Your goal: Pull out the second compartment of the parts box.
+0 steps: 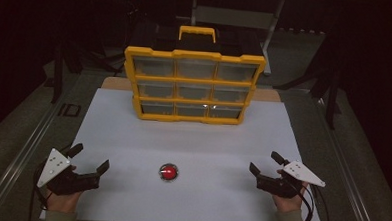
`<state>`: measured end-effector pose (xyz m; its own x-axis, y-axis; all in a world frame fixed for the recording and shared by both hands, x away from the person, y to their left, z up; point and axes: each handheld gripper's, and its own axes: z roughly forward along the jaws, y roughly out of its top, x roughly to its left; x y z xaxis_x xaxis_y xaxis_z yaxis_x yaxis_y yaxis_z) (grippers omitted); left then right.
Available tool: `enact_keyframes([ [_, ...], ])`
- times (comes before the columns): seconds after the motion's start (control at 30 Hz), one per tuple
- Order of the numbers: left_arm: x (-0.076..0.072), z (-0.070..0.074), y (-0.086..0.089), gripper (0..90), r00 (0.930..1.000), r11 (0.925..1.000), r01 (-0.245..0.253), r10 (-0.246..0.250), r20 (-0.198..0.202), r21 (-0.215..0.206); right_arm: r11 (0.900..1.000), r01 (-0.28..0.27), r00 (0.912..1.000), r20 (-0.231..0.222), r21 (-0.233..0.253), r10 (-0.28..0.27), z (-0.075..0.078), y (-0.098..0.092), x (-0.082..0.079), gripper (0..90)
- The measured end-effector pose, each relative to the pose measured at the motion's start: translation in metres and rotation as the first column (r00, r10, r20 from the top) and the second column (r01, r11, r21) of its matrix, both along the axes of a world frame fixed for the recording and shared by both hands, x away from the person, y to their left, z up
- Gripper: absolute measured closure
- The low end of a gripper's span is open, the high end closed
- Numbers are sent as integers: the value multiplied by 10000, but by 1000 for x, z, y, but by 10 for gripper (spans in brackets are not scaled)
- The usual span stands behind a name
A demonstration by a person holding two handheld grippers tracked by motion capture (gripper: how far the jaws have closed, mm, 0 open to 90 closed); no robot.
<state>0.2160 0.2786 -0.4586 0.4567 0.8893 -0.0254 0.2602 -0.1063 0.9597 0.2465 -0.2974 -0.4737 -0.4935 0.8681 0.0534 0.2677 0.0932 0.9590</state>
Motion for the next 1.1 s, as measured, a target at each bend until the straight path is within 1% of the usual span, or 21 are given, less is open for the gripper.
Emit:
enact_keyframes([
  [0.23,0,-2,-3,0,10000,9998,90,-90,29,196,10000,-1,10000,39,24,1,1,2,1,86],
  [0.53,1,-4,-3,0,10000,9998,19,-19,-23,182,9999,-45,9999,-108,110,47,2,4,3,81],
  [0.67,0,-5,-3,0,10000,9998,-60,59,27,196,9998,86,9999,-145,159,-83,3,4,3,80],
  [0.77,0,-8,-5,0,10000,9996,-22,21,13,286,10000,39,9998,-173,55,-38,6,5,4,80],
  [0.87,1,-8,-9,0,10000,9989,51,-52,23,460,9999,-21,9998,-179,142,24,11,7,5,80],
  [0.97,1,-9,-11,0,10000,9988,76,-77,15,480,9999,-63,9999,-141,84,64,14,9,7,80],
  [1.1,0,-8,-9,0,10000,9991,9,-12,54,430,9998,-149,9998,-105,129,150,19,12,8,80],
])
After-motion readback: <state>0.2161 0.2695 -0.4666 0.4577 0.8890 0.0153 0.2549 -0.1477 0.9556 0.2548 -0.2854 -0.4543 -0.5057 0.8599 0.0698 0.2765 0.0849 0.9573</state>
